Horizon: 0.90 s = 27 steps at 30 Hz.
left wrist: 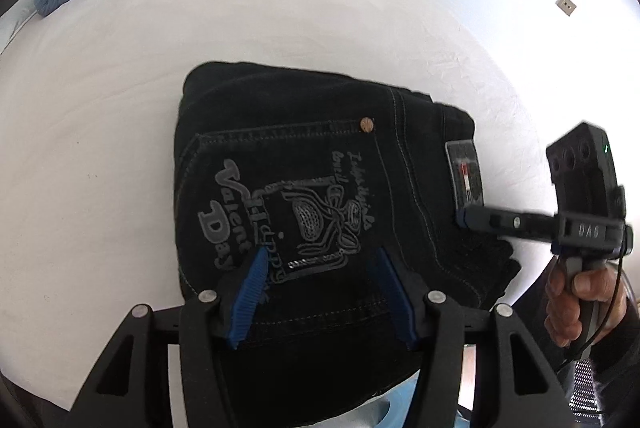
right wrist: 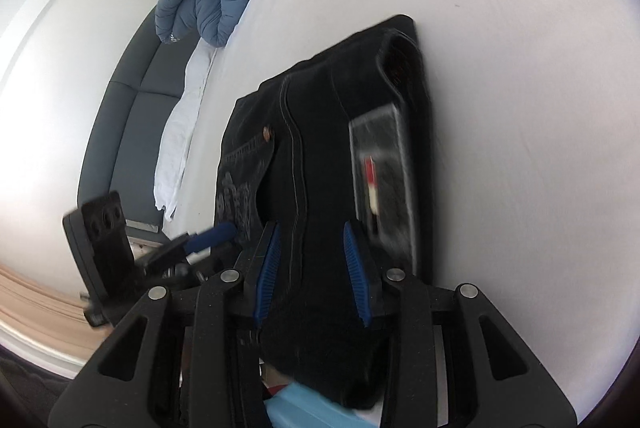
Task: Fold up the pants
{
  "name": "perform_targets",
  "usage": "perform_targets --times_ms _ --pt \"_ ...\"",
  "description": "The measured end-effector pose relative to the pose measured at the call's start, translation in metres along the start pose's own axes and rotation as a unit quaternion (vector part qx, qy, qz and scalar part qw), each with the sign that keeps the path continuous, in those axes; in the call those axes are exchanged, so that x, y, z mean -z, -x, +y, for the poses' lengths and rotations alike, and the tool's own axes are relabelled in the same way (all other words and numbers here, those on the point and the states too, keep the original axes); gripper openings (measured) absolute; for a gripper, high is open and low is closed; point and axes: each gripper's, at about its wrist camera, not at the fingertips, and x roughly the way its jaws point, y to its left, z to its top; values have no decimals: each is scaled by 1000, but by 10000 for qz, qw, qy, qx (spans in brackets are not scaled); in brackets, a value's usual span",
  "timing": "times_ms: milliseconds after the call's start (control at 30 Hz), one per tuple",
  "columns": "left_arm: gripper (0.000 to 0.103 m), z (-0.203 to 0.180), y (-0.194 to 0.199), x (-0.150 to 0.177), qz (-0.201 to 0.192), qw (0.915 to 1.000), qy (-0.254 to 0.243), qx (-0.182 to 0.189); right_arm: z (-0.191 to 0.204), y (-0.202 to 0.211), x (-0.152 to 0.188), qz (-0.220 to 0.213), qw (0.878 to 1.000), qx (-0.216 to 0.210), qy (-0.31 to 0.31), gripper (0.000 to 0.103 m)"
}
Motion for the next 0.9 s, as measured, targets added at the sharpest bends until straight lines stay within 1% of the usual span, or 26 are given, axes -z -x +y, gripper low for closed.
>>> perform_targets --times_ms 100,133,167,200,233,300,400,467,533,600,667,700,767,800,833,867,900 --pt "60 15 9 -23 -252 9996 87 -29 -3 6 12 -117 9999 -38 -41 30" --pt "56 19 7 -31 -288 9995 110 7 -4 4 13 -144 9998 -76 -81 30" --pt "56 23 4 -37 -300 9994 128 79 -3 -6 13 -165 9997 -97 -151 30" --pt "53 25 -2 -43 -302 9994 107 133 -4 -5 14 -178 9996 -92 -188 30" --pt "48 26 -9 -45 -280 9996 41 68 -2 -5 15 -187 9996 -60 -188 30" --pt "47 26 -24 -45 -135 9999 -81 -55 4 -6 14 -189 9998 30 -90 30" --pt "47 12 -31 -22 -150 9992 -308 -213 2 0 16 -195 9998 30 -70 30" --pt "47 2 -26 -3 -227 9986 -404 -241 -3 8 21 -204 9998 -9 -90 30" --pt "50 -11 -19 23 -306 9973 -610 -272 -4 11 22 -198 9998 -15 -96 30" --pt "50 -22 -11 45 -479 9939 -859 -501 -5 15 24 -204 9998 -7 -63 30" --pt "50 -30 -4 65 -521 9932 -919 -499 -6 20 24 -207 9998 21 -24 30" --pt "50 -30 -1 70 -520 9938 -874 -446 -4 24 24 -224 9997 20 13 33" --pt "50 -26 5 80 -429 9965 -692 -193 2 35 24 -296 9995 61 77 33" --pt "50 -25 9 80 -413 9968 -660 -152 3 42 24 -352 9993 51 100 33" --pt "52 -21 16 81 -428 9970 -633 -113 5 49 22 -442 9989 22 121 34" --pt "54 -16 23 79 -463 9971 -596 -87 6 55 20 -526 9985 6 128 44" --pt "66 -10 29 75 -533 9971 -541 -94 7 60 16 -623 9980 4 117 51"
